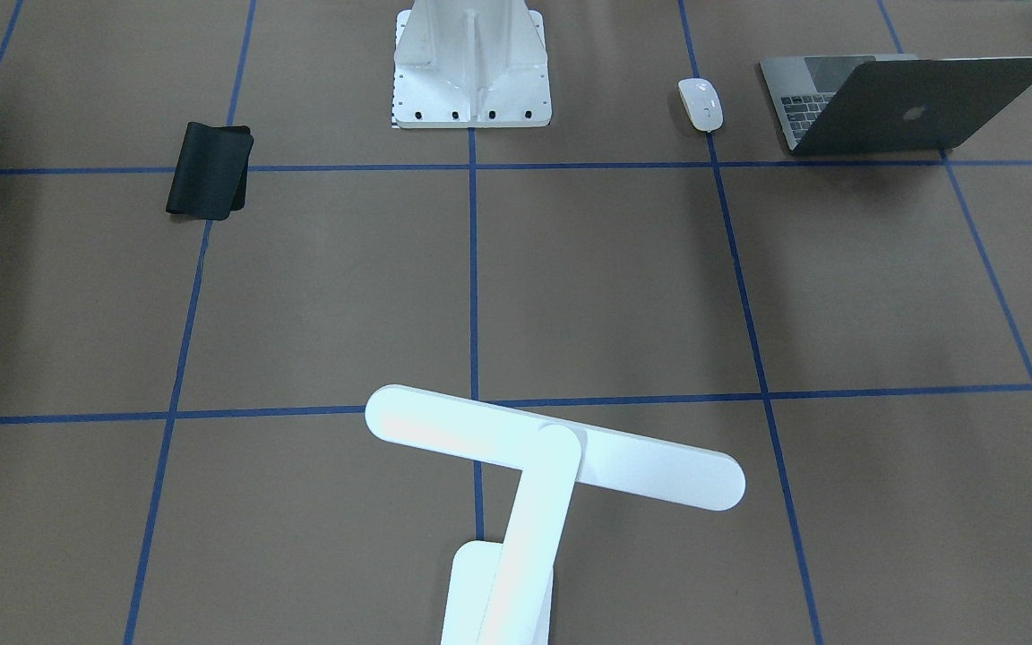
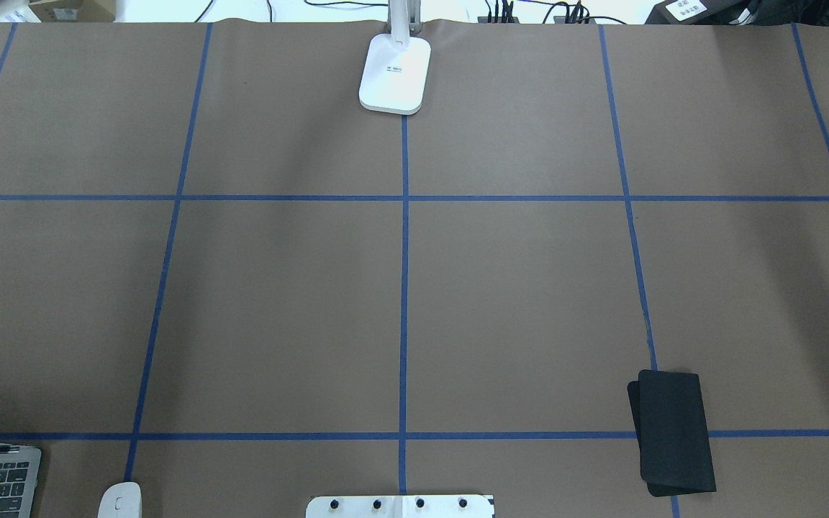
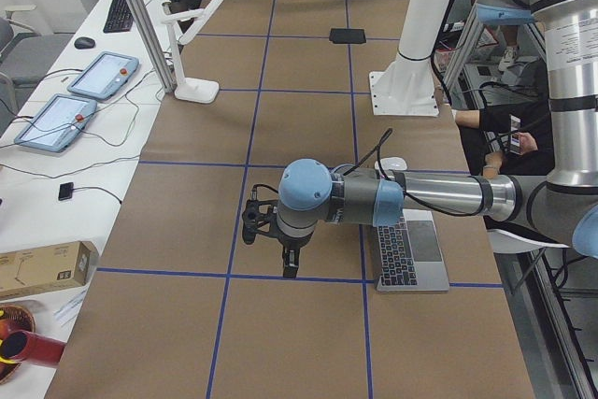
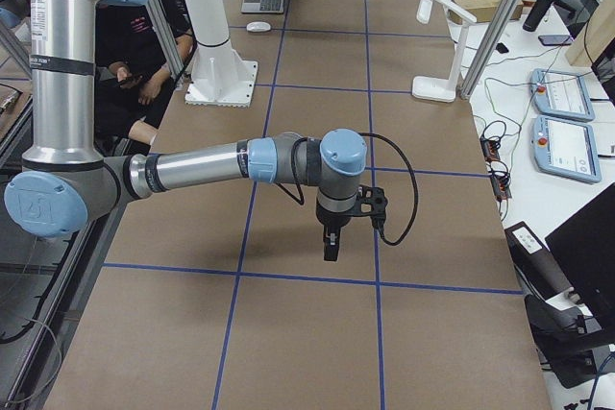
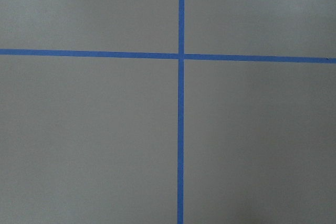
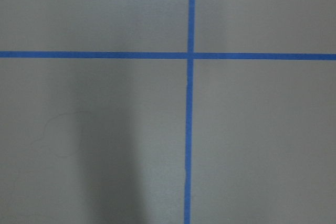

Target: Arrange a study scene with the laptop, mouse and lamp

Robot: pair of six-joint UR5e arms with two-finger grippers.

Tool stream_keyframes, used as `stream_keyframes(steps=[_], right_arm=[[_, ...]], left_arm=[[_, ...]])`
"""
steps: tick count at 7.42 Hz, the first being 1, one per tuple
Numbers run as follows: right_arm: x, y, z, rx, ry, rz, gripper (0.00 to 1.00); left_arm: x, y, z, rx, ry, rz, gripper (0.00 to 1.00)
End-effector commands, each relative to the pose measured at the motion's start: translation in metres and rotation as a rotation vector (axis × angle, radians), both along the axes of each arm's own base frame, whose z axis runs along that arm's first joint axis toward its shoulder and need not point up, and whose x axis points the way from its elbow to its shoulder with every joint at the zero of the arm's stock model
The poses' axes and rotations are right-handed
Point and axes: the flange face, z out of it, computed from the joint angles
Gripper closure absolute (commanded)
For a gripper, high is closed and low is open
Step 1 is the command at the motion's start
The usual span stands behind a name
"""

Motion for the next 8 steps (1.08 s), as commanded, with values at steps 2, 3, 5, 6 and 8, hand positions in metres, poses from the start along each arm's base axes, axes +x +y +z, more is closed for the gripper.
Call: stream_keyframes(steps=[2, 3, 5, 6, 8], right_arm=[[-0.009, -0.008, -0.021, 0.051, -0.107, 0.003, 0.00], [-0.015, -0.010, -0.030, 0.082, -0.178, -0.003, 0.00], [-0.018, -0.014, -0.045, 0.193, -0.213, -0.017, 0.00], [-0.027, -0.015, -0.047, 0.214, -0.214, -0.041, 0.00], [-0.064, -0.010, -0.062, 0.278, -0.218, -0.130, 0.00]], left_arm=[[0.000, 0.006, 0.006, -0.004, -0.004, 0.007, 0.00], [0.001, 0.007, 0.007, -0.007, -0.003, 0.008, 0.00], [0.002, 0.033, 0.025, 0.049, -0.015, 0.094, 0.00], [0.002, 0.039, 0.020, 0.122, -0.036, 0.153, 0.00], [0.009, 0.055, -0.007, 0.322, -0.077, 0.318, 0.00]])
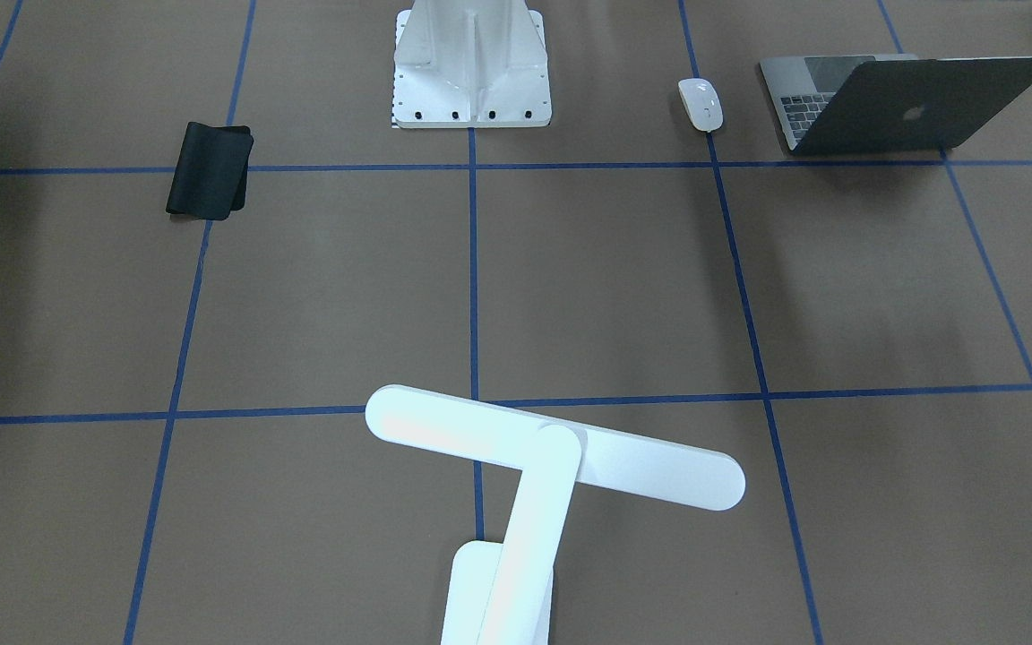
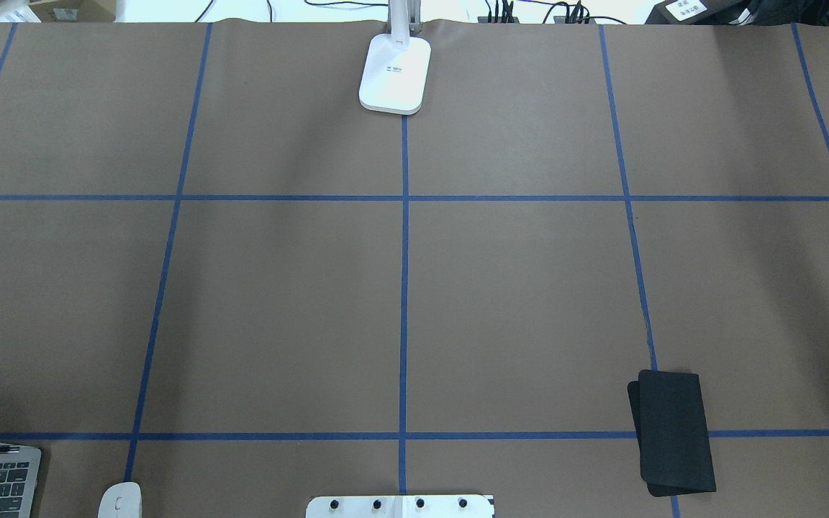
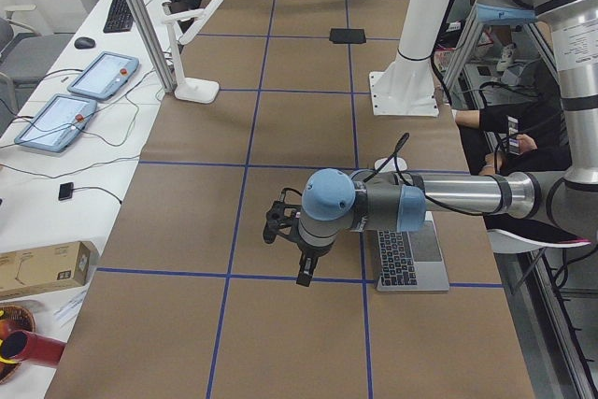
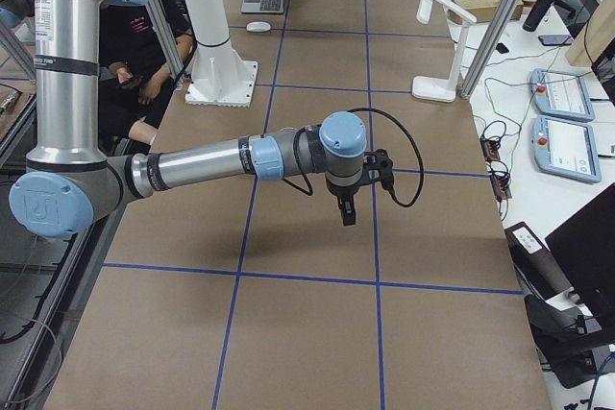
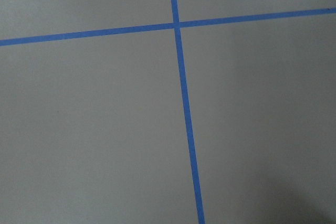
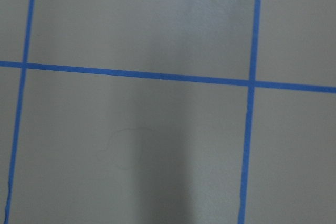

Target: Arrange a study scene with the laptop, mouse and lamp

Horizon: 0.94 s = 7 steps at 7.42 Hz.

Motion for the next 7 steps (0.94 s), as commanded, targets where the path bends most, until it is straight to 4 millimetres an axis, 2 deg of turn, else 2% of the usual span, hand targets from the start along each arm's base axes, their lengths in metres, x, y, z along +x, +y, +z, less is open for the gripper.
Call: stream_keyframes(steps=[1, 3, 4, 5, 7], right_arm=[[-0.040, 0.008, -0.015, 0.051, -0.003, -0.088, 0.00], [-0.064, 0.009, -0.016, 0.054, -0.003, -0.141, 0.00], [-0.084, 0.010, -0.016, 0.060, 0.008, -0.182, 0.00], [-0.092, 0.011, -0.017, 0.067, 0.020, -0.197, 0.00], [-0.092, 0.012, -0.015, 0.063, 0.021, -0.199, 0.00]], left_arm=[[0.013, 0.010, -0.020, 0.164, -0.025, 0.162, 0.00], [0.015, 0.046, -0.002, 0.227, -0.031, 0.275, 0.00], [0.019, 0.057, -0.004, 0.251, -0.029, 0.314, 0.00], [0.022, 0.059, -0.012, 0.237, -0.010, 0.323, 0.00], [0.025, 0.071, -0.068, 0.141, 0.039, 0.317, 0.00]])
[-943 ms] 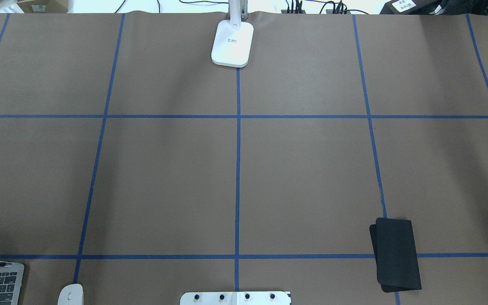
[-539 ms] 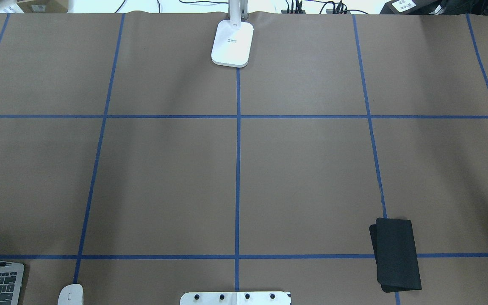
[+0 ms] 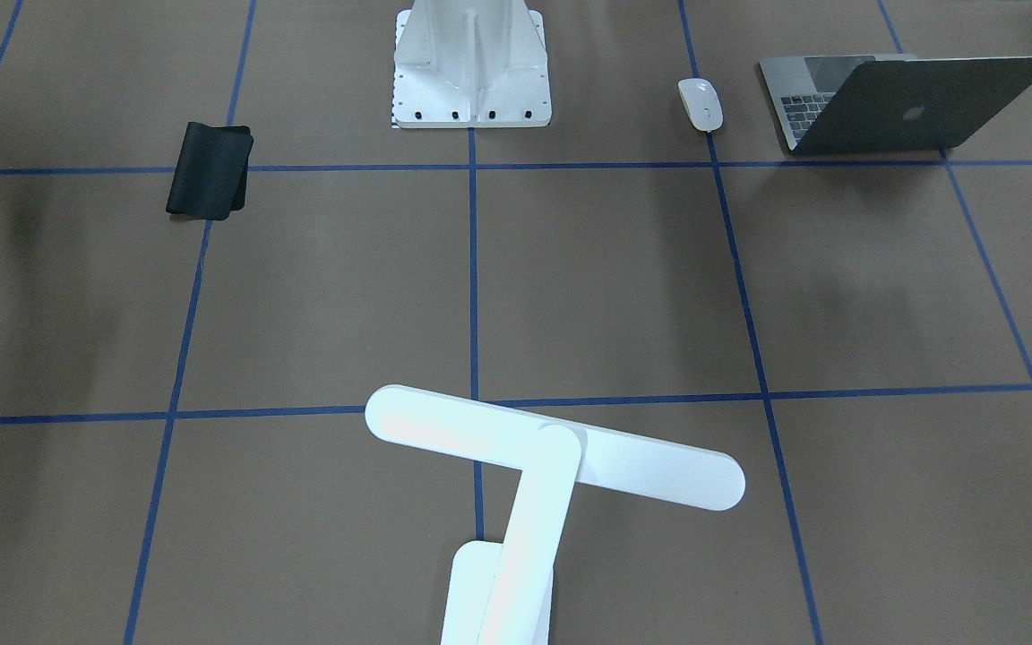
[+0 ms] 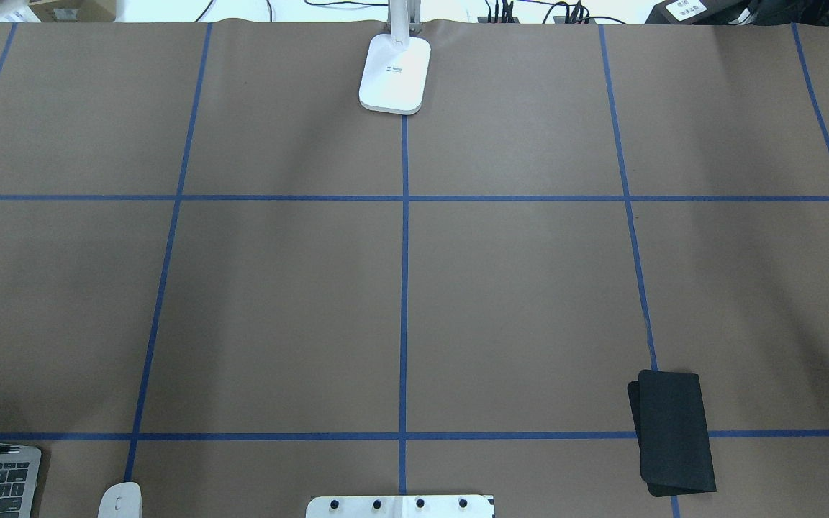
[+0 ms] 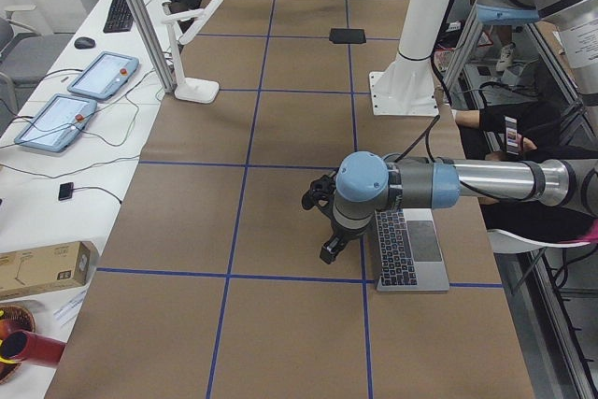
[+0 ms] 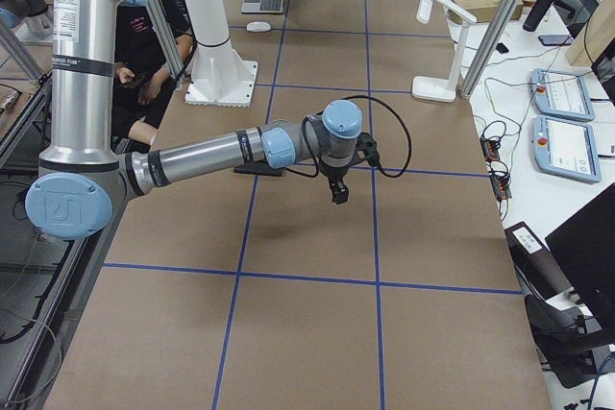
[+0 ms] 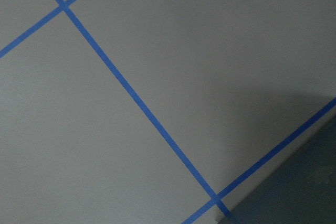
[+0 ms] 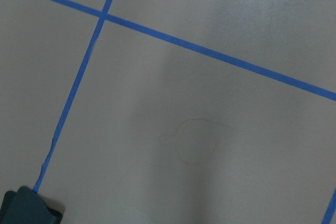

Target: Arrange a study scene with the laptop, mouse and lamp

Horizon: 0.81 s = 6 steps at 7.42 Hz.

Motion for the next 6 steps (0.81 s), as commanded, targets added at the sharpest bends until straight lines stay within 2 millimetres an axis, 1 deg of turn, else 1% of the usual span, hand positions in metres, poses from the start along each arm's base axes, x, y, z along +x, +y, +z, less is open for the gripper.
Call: stream_keyframes(steps=[1, 2, 4, 5, 6], right_arm=[[-0.003, 0.001, 0.001, -0.001, 0.003, -0.007, 0.00], [-0.003, 0.000, 0.003, -0.004, 0.004, -0.007, 0.00], [-0.002, 0.000, 0.005, -0.005, 0.014, -0.002, 0.00], [-0.001, 0.000, 0.006, -0.001, 0.027, 0.002, 0.00], [-0.001, 0.000, 0.006, 0.000, 0.029, 0.003, 0.00]], left_arm=[[0.009, 0.009, -0.038, -0.046, 0.016, 0.038, 0.00], [0.025, 0.005, -0.039, -0.004, 0.018, 0.127, 0.00], [0.062, 0.000, -0.043, 0.015, 0.031, 0.259, 0.00], [0.071, -0.001, -0.049, 0.027, 0.038, 0.290, 0.00], [0.087, -0.002, -0.048, 0.051, 0.041, 0.363, 0.00]])
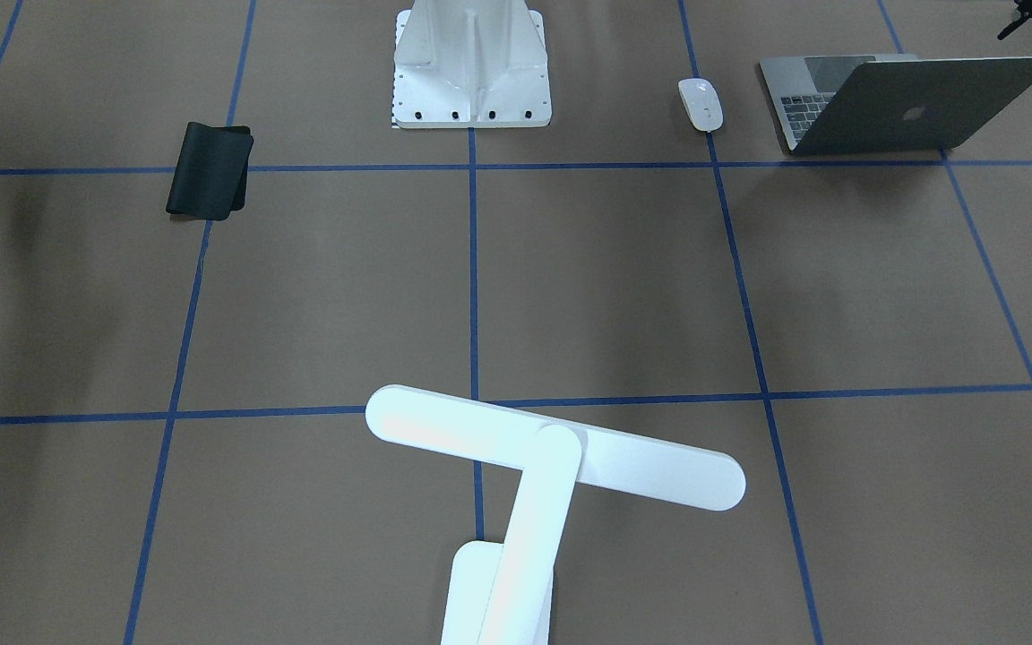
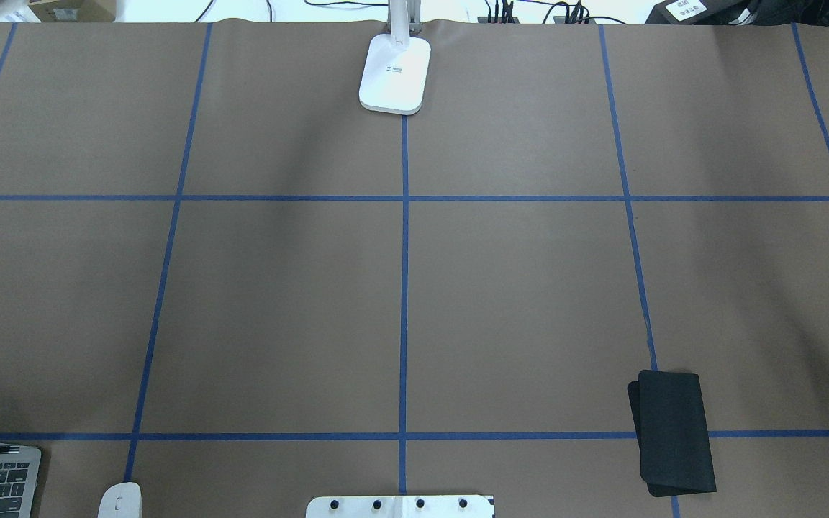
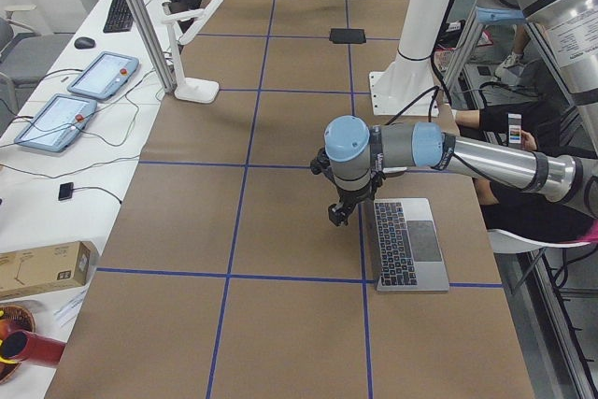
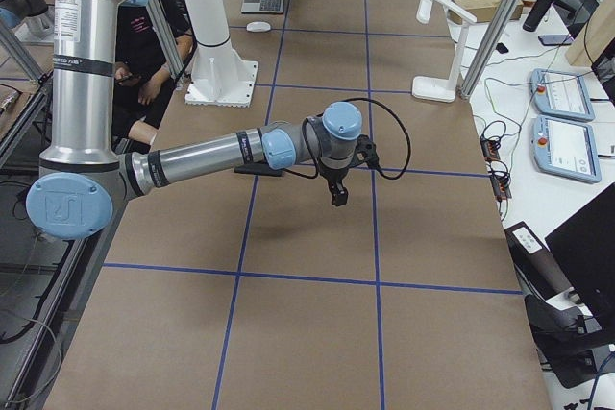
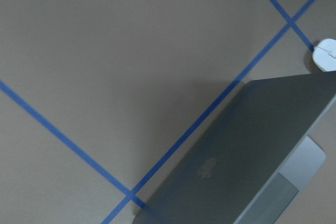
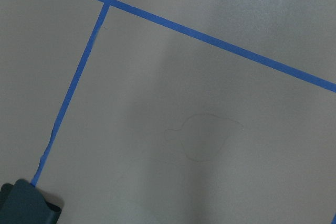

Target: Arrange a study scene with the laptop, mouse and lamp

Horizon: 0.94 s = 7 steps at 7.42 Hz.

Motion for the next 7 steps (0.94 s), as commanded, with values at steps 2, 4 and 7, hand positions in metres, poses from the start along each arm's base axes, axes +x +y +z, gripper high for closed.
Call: stream_keyframes(steps=[2, 4, 7], right_arm=[[0.002, -0.004, 0.002, 0.021, 0.053, 0.016, 0.00], [0.002, -0.004, 0.002, 0.021, 0.051, 0.016, 0.00], [0.002, -0.004, 0.005, 0.017, 0.055, 0.015, 0.00]], left_arm=[[0.034, -0.008, -0.009, 0.092, 0.029, 0.158, 0.01], [0.052, -0.013, -0.016, 0.115, 0.037, 0.211, 0.01], [0.075, -0.013, -0.021, 0.146, 0.050, 0.283, 0.02]])
